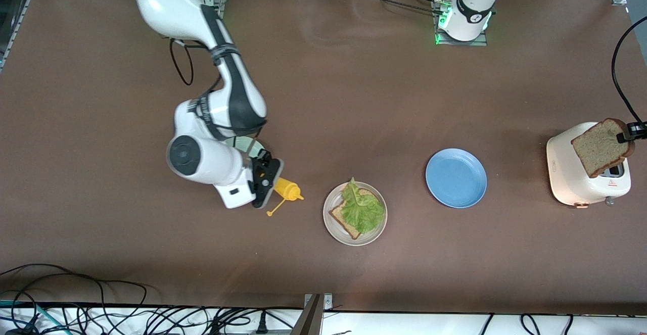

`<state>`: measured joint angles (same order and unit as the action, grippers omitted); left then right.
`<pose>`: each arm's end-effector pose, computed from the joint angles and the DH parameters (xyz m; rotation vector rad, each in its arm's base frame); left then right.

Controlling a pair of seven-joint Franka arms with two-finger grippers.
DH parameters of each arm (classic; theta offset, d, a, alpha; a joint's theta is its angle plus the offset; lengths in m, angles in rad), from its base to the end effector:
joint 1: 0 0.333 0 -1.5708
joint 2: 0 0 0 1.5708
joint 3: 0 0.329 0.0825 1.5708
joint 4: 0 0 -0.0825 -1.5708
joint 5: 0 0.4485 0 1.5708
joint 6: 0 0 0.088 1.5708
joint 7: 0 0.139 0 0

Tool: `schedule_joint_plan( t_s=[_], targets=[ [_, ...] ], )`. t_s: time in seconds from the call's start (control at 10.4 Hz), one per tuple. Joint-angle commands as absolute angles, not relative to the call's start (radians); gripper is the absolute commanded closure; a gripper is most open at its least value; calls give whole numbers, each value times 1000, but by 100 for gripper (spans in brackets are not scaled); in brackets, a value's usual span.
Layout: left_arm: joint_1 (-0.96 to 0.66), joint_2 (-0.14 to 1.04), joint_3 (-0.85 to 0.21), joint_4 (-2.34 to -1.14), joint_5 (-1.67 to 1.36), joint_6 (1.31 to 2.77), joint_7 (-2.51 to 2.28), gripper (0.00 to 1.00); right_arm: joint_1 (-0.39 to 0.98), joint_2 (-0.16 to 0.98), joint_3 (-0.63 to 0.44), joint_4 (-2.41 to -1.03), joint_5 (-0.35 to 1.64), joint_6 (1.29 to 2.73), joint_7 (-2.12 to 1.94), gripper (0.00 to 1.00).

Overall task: Make sandwich on beige plate with both arms
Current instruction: 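Carry the bottle back with the right gripper while the left gripper lifts bread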

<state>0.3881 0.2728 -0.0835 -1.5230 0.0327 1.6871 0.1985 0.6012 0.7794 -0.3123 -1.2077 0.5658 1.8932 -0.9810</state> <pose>0.6612 0.2175 0.4608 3.1156 0.1597 -0.1667 0.7424 0.3415 0.2804 -2.3720 -1.5412 -0.0718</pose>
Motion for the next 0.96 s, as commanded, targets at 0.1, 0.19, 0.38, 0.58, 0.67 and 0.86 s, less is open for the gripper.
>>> schedule_joint_plan(
  t_s=[0.1,0.19,0.38,0.58,0.67,0.86],
  targets=[
    [373,268,-87,-1519,15,1677,143,100,390,683,-170,-1295,551,1807,-1226,100],
    [371,268,-95,-1519,17,1677,141,100,343,681,-164,-1293,557,1765,-1305,100],
    [370,268,-97,-1519,17,1677,141,100,258,686,-163,-1292,566,1694,-1467,100],
    [370,268,-97,-1519,17,1677,141,100,165,710,-163,-1293,613,1654,-1685,100],
    [370,268,-97,-1519,17,1677,135,100,119,730,-164,-1293,632,1645,-1816,100],
    [370,268,-98,-1519,17,1677,127,100,36,796,-167,-1283,716,1594,-1986,100]
  ],
)
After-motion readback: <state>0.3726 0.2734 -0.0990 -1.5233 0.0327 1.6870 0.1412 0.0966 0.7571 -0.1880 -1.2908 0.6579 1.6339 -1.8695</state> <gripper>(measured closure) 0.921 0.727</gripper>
